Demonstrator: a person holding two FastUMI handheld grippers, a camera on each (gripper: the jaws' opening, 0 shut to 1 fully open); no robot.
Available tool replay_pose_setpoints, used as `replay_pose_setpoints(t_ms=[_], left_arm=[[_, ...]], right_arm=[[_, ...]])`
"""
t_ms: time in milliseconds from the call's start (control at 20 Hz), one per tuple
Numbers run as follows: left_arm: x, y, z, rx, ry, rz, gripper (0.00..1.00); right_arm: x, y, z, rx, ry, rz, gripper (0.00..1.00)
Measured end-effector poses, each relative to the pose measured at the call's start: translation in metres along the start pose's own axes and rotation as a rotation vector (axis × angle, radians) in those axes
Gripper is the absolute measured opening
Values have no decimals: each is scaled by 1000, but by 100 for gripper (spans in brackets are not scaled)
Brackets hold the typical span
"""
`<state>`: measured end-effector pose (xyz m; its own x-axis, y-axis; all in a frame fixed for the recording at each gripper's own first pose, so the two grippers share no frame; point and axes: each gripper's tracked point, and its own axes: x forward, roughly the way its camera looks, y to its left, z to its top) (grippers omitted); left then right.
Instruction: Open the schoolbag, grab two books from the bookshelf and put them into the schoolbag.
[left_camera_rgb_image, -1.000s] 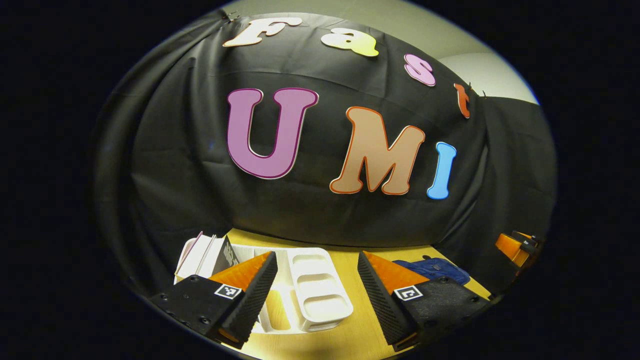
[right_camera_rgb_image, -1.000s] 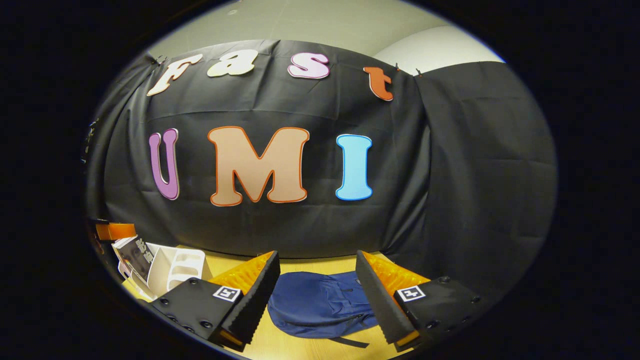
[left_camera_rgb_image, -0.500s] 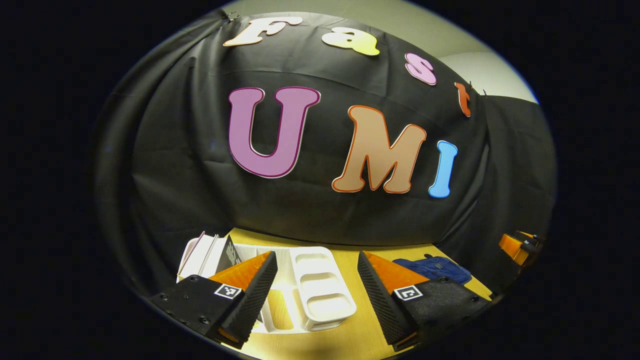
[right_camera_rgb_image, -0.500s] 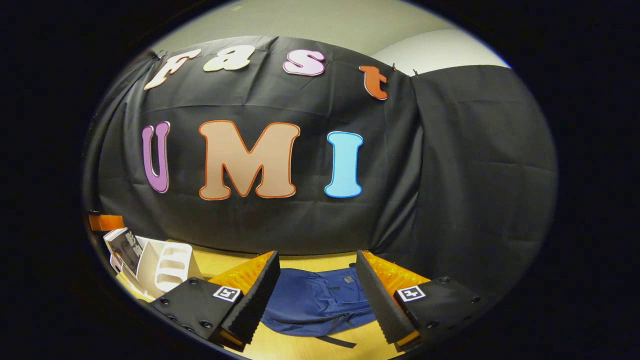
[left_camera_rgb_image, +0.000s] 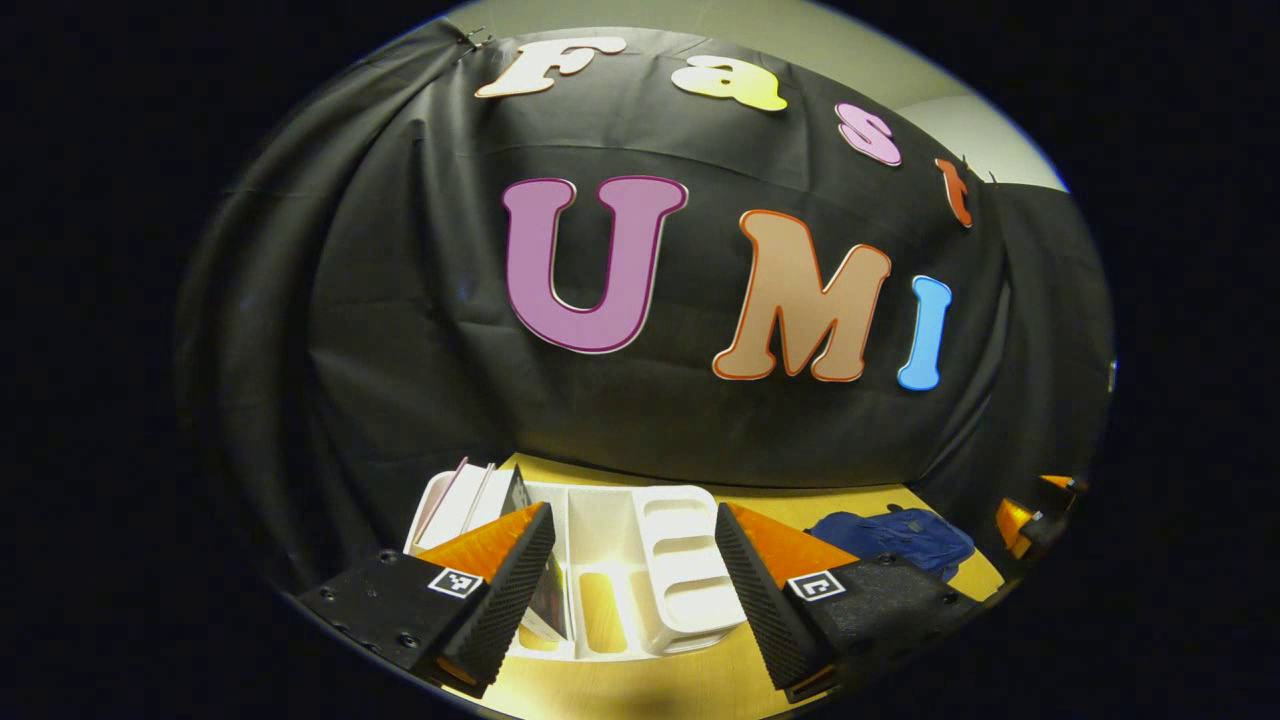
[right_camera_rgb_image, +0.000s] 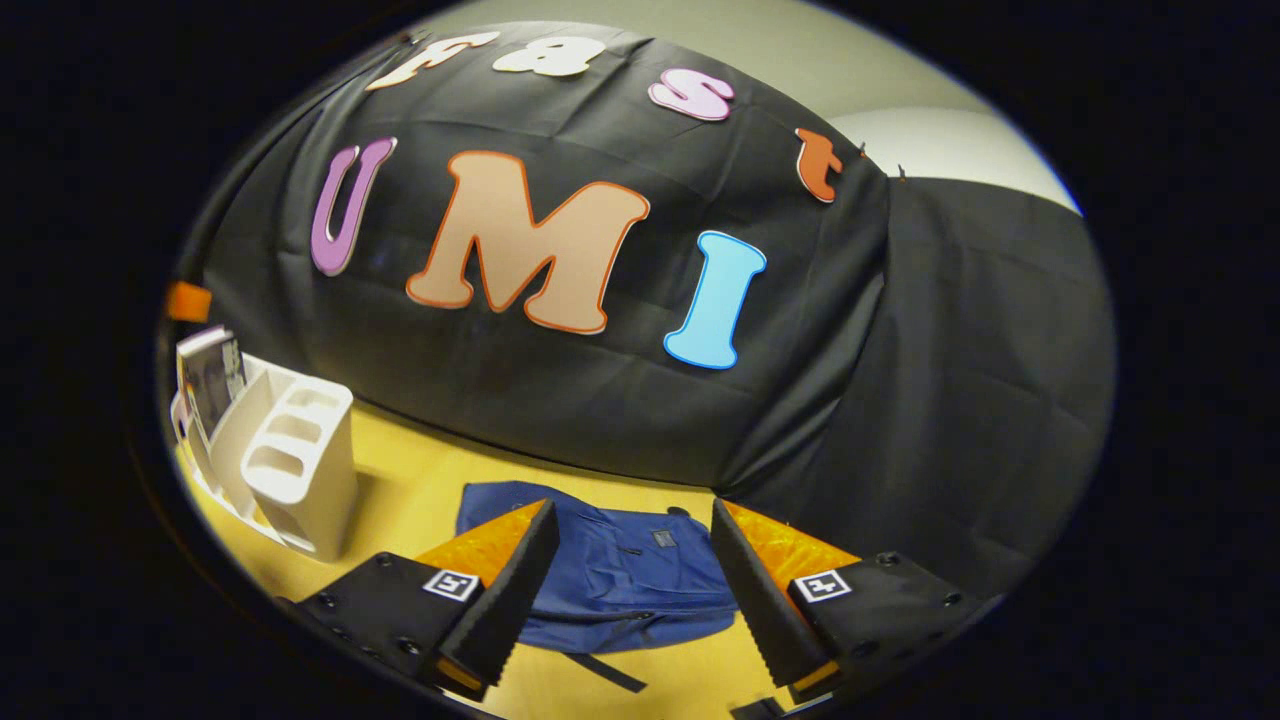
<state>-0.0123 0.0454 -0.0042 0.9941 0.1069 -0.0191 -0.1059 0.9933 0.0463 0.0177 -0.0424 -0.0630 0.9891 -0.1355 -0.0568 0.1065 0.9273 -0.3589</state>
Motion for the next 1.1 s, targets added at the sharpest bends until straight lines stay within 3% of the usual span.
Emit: replay_pose_setpoints(t_ms=[500, 1100], left_arm=[[-7, 31, -6, 11, 24, 114, 94], [-9, 29, -12, 40, 54, 126, 94]], right_arm=[[20, 33, -84, -316, 75, -1, 98], [41, 72, -156, -583, 93, 89, 98]])
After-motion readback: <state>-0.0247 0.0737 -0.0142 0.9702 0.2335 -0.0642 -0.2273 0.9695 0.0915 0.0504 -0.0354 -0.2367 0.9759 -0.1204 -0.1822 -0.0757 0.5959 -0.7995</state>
